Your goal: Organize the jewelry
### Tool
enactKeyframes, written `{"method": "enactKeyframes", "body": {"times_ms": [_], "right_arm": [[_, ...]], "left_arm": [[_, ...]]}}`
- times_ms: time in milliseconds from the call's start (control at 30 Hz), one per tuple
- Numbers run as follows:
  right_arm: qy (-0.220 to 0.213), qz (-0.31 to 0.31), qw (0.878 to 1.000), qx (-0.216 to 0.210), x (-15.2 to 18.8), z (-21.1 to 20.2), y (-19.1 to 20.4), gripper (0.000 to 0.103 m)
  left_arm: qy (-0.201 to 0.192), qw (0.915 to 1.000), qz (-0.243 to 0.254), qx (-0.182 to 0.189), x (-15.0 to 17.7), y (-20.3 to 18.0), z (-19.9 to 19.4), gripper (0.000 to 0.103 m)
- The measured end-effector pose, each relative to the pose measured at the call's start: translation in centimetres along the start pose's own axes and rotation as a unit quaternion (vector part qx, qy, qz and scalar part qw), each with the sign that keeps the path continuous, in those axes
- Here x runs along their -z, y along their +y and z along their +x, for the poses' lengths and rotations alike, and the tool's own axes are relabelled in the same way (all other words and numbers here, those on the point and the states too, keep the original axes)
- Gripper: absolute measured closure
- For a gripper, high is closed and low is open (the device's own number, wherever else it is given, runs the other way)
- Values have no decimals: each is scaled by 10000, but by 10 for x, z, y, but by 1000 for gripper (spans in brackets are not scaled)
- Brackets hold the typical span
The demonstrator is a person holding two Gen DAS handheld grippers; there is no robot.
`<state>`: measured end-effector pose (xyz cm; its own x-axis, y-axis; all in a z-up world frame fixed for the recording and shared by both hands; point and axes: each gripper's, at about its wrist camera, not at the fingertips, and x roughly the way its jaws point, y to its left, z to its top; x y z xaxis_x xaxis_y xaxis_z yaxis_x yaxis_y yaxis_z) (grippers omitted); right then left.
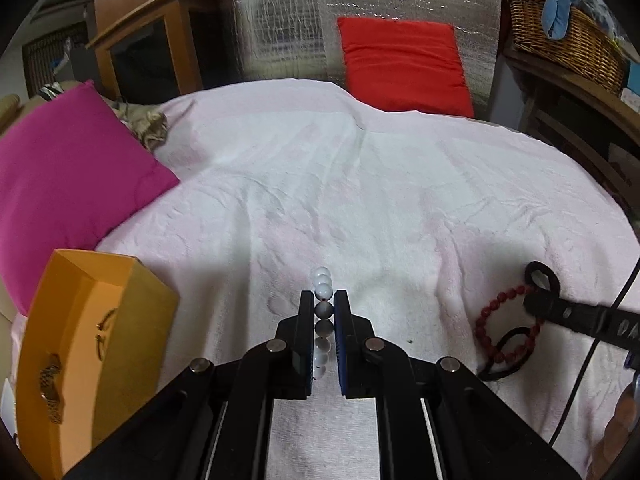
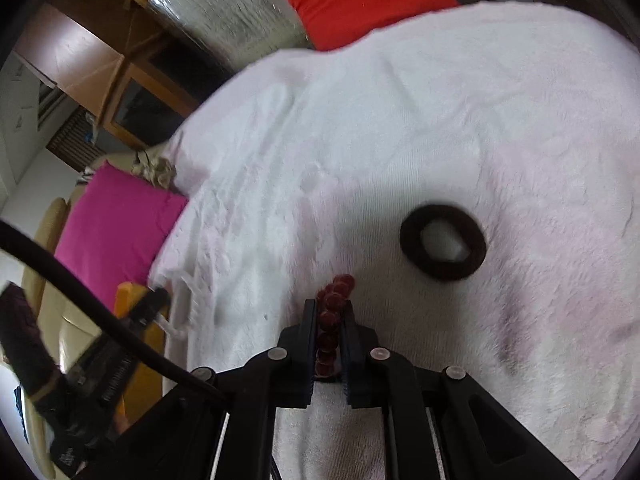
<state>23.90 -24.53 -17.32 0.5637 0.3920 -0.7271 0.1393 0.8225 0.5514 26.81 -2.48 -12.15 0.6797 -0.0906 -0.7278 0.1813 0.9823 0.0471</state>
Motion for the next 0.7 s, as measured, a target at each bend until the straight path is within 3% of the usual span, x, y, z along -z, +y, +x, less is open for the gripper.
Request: {"method": "enactKeyframes", "body": {"times_ms": [100,300,500,700], "right_arm": [[-224,34,9995,-230,-3,-12,1,92],[-257,224,9987,-373,-6,-20,-6,92],[-718,140,9943,-780,-9,-44,1,92],[-786,74,9938,-786,-7,-49,7,92]], "left_arm": [[26,10000,41,36,1,-3,2,93],[67,9999,121,-45,3,-7,5,93],[-21,9998,148,-119,2,-9,1,93],[-259,9987,325,-307,0,-17,-9,93]]}}
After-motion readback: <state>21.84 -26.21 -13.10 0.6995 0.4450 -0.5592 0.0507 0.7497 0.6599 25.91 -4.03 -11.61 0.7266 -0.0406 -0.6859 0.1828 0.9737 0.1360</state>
